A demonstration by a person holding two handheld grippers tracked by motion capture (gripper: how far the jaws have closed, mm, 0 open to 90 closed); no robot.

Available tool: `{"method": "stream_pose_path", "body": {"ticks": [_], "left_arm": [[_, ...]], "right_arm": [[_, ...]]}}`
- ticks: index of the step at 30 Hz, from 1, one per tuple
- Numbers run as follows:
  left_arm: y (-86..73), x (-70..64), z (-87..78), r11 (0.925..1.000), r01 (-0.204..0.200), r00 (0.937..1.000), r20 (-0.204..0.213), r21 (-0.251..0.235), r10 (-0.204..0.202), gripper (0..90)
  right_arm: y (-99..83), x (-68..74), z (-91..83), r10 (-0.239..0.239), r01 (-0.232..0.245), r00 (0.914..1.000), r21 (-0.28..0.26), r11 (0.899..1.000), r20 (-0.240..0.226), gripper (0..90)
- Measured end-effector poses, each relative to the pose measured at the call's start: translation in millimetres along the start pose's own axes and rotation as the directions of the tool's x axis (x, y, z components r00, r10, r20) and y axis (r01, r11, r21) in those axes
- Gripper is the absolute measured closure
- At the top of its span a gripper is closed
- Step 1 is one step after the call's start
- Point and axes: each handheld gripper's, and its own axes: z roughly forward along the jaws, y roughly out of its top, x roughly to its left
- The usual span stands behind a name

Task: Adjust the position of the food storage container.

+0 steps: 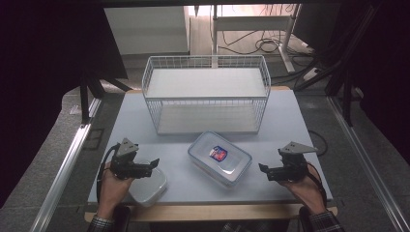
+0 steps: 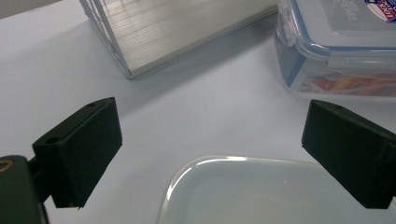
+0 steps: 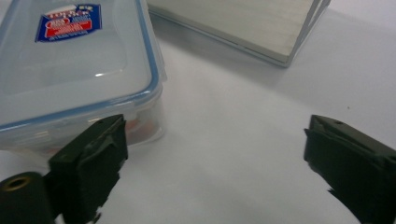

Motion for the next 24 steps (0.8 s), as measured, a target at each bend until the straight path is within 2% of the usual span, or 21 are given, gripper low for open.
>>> {"method": "stream_pose_path", "body": {"ticks": [1,2,3,4,5,6,8,9,10,12,14,21,23,24], "left_arm": [[-0.4,0.1,-0.6,1.0000,0.001,1.0000,0.000,-0.002,-0.001,5.1],[-1.4,0.9,-2.6,0.9999,0.008,1.0000,0.004,-0.006,-0.008,5.2],[-1.4,0.9,-2.6,0.9999,0.008,1.0000,0.004,-0.006,-0.008,5.3],[-1.9,1.3,-3.5,0.9999,0.011,0.9999,0.003,-0.010,-0.011,5.5],[-2.3,1.6,-4.4,0.9998,0.013,0.9999,0.001,-0.013,-0.013,5.5],[-3.1,2.2,-5.9,0.9997,0.014,0.9999,0.002,-0.018,-0.014,5.6],[-3.4,2.1,-6.8,0.9997,0.013,0.9999,0.001,-0.020,-0.013,5.6],[-3.6,2.0,-7.1,0.9997,0.012,0.9999,0.000,-0.022,-0.012,5.8],[-3.7,1.8,-7.2,0.9997,0.013,0.9999,0.000,-0.022,-0.013,5.8],[-4.1,1.2,-6.7,0.9997,0.011,0.9999,0.000,-0.022,-0.011,5.8],[-4.4,1.0,-5.9,0.9998,0.009,1.0000,-0.003,-0.020,-0.009,5.8],[-4.7,2.4,-6.0,0.9996,0.017,0.9998,-0.001,-0.022,-0.017,5.8],[-4.9,3.0,-6.3,0.9996,0.020,0.9998,-0.004,-0.022,-0.020,5.8],[-4.9,3.3,-6.4,0.9995,0.023,0.9997,-0.002,-0.023,-0.023,5.8]], "right_arm": [[0.8,0.1,-1.2,0.000,0.000,1.0000,-0.004,1.000,0.000,10.1],[2.5,0.2,-3.5,0.015,-0.015,0.9998,-0.009,1.000,-0.008,17.0],[2.5,0.2,-3.5,0.015,-0.015,0.9998,-0.009,1.000,-0.008,17.0],[4.3,1.2,-6.0,0.029,-0.030,0.9992,-0.021,0.999,-0.026,24.6],[4.3,1.2,-6.0,0.029,-0.030,0.9992,-0.021,0.999,-0.026,24.6],[8.1,4.8,-10.0,0.023,-0.024,0.9992,-0.036,0.999,-0.034,33.4],[9.5,6.3,-11.4,0.014,-0.016,0.9990,-0.043,0.999,-0.043,36.5],[13.2,11.1,-14.8,-0.001,-0.003,0.9976,-0.052,0.999,-0.069,45.4],[13.2,11.1,-14.8,-0.001,-0.003,0.9976,-0.052,0.999,-0.069,45.4],[16.5,16.6,-16.2,-0.019,0.013,0.9951,-0.054,0.998,-0.097,52.9],[18.5,21.2,-16.1,-0.033,0.028,0.9938,-0.046,0.999,-0.106,59.5],[26.8,39.3,-13.1,-0.074,0.065,0.9801,-0.056,0.996,-0.184,83.1],[29.3,45.5,-10.0,-0.088,0.079,0.9777,-0.053,0.995,-0.191,88.4],[31.7,51.3,-6.2,-0.088,0.080,0.9741,-0.045,0.996,-0.208,89.1]]}}
